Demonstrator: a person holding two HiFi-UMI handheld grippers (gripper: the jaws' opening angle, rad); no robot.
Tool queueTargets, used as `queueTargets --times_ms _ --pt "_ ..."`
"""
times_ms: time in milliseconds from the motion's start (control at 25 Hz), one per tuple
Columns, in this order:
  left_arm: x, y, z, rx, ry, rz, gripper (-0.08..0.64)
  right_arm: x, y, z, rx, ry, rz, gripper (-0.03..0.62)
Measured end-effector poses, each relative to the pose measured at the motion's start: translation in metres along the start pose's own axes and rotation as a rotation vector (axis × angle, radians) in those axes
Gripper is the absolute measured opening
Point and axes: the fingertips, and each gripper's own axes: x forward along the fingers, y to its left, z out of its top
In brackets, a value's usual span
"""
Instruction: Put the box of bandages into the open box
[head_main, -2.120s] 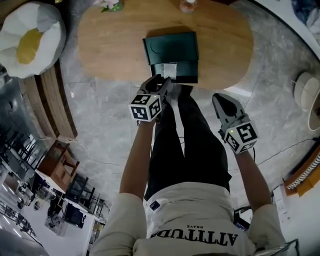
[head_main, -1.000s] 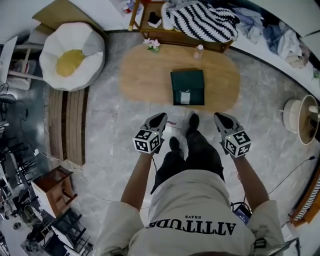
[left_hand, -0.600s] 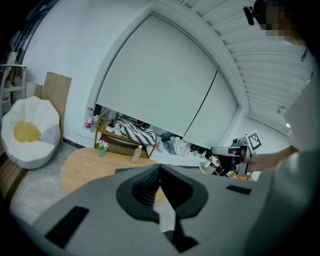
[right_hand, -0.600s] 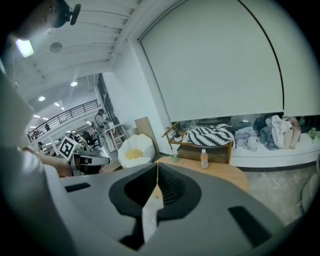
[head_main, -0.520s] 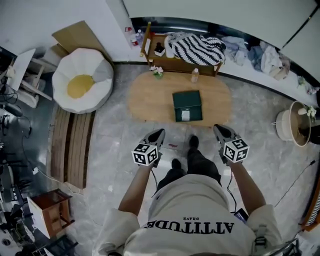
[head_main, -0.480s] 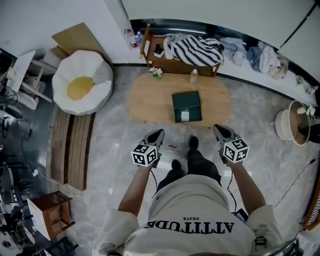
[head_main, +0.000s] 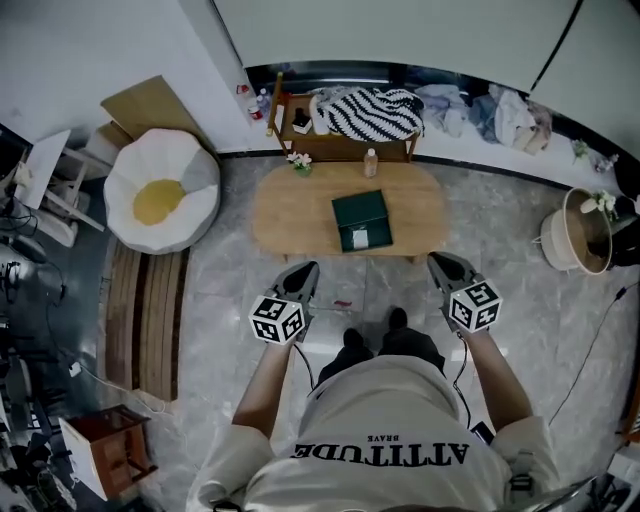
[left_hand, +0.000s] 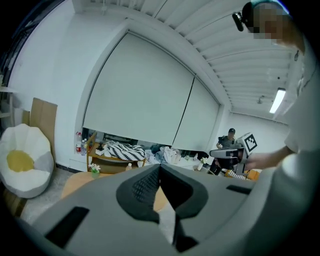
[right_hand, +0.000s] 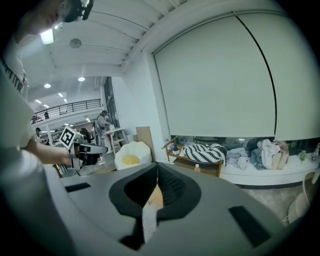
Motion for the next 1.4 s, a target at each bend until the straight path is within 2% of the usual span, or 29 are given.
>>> queueTargets --times_ms 200,520,680,960,1400 --pt "-0.001 -0.029 0.007 0.007 -0.032 -0.002 0.02 -0.018 -0.008 0.012 -0.042 -0.035 0.018 0.021" --pt "-0.005 -0.068 0.023 0.007 -0.113 0.054 0.02 -0.046 -0.028 0.02 -0.085 -0.057 0.085 0.021" --pt "-0.003 -0.079 0.025 0.013 -0.132 0.084 0.02 -0.053 -0.046 0.025 -0.101 -0.059 0.087 0.02" --pt "-0.006 -0.087 0.029 0.025 -0.129 0.102 0.02 -0.055 -0.047 0.034 -0.116 -0.075 0.125 0.02" --pt "-0.007 -0.08 0.03 0.023 -0.128 0.123 0.02 -0.055 -0.055 0.041 -0.11 -0.092 0.12 0.02"
